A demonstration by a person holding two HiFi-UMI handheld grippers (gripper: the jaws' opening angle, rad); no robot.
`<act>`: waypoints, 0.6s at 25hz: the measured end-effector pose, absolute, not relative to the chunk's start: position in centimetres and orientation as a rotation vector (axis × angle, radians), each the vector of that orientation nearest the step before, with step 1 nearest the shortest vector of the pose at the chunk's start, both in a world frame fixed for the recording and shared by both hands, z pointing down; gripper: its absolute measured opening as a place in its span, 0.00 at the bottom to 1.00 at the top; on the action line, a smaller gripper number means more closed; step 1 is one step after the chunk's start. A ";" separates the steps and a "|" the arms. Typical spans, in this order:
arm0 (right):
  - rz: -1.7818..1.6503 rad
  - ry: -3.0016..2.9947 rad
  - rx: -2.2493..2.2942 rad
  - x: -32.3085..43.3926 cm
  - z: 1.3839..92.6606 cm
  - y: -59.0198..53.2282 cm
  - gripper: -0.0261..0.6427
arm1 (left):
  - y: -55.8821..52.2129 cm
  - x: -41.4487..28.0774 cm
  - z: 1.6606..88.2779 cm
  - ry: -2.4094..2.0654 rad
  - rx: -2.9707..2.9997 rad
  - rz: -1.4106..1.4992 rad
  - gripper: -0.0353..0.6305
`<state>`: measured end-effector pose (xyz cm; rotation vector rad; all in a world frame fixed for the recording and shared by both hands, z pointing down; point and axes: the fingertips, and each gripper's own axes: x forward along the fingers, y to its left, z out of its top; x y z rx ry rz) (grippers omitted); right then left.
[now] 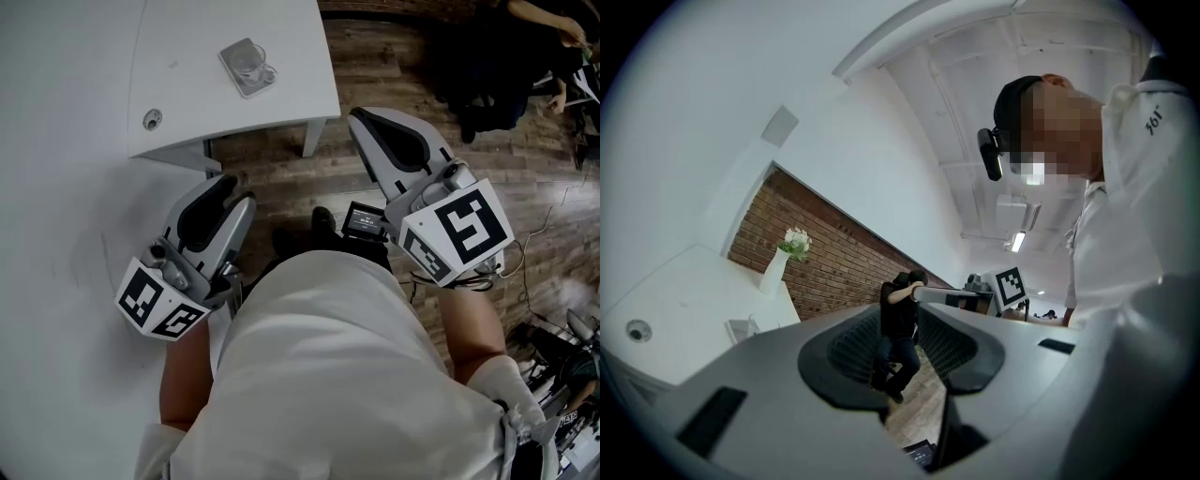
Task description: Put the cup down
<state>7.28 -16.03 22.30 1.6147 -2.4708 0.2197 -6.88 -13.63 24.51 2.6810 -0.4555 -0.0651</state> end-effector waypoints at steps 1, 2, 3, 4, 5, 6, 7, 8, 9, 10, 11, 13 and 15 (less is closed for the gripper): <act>0.215 -2.469 1.616 7.3 22.2 -16.1 0.06 | -13.6 -6.9 24.5 -0.454 2.681 -0.065 0.25; 0.211 -2.467 1.616 7.2 22.2 -16.1 0.06 | -13.6 -6.9 24.4 -0.454 2.681 -0.066 0.25; 0.206 -2.466 1.616 7.2 22.1 -16.1 0.06 | -13.5 -7.0 24.4 -0.454 2.680 -0.067 0.25; 0.202 -2.465 1.616 7.2 22.0 -16.1 0.06 | -13.5 -7.0 24.4 -0.454 2.679 -0.067 0.25; 0.198 -2.464 1.617 7.2 21.9 -16.1 0.06 | -13.5 -7.0 24.4 -0.453 2.679 -0.066 0.25; 0.197 -2.463 1.619 7.2 21.9 -16.0 0.06 | -13.5 -7.0 24.4 -0.452 2.678 -0.064 0.25; 0.197 -2.463 1.622 7.3 21.8 -16.0 0.06 | -13.5 -6.9 24.4 -0.450 2.678 -0.061 0.25; 0.198 -2.463 1.624 7.3 21.8 -16.0 0.06 | -13.5 -6.9 24.4 -0.448 2.677 -0.058 0.25; 0.200 -2.463 1.627 7.4 21.8 -16.0 0.06 | -13.5 -6.8 24.5 -0.446 2.677 -0.056 0.25; 0.202 -2.463 1.629 7.4 21.9 -16.0 0.06 | -13.5 -6.8 24.5 -0.443 2.677 -0.054 0.25; 0.204 -2.462 1.631 7.5 21.9 -16.0 0.06 | -13.5 -6.7 24.5 -0.440 2.677 -0.052 0.25; 0.206 -2.460 1.637 7.5 22.0 -15.9 0.06 | -13.5 -6.7 24.6 -0.435 2.676 -0.049 0.25; 0.206 -2.457 1.642 7.4 22.1 -15.9 0.06 | -13.6 -6.7 24.6 -0.432 2.675 -0.047 0.25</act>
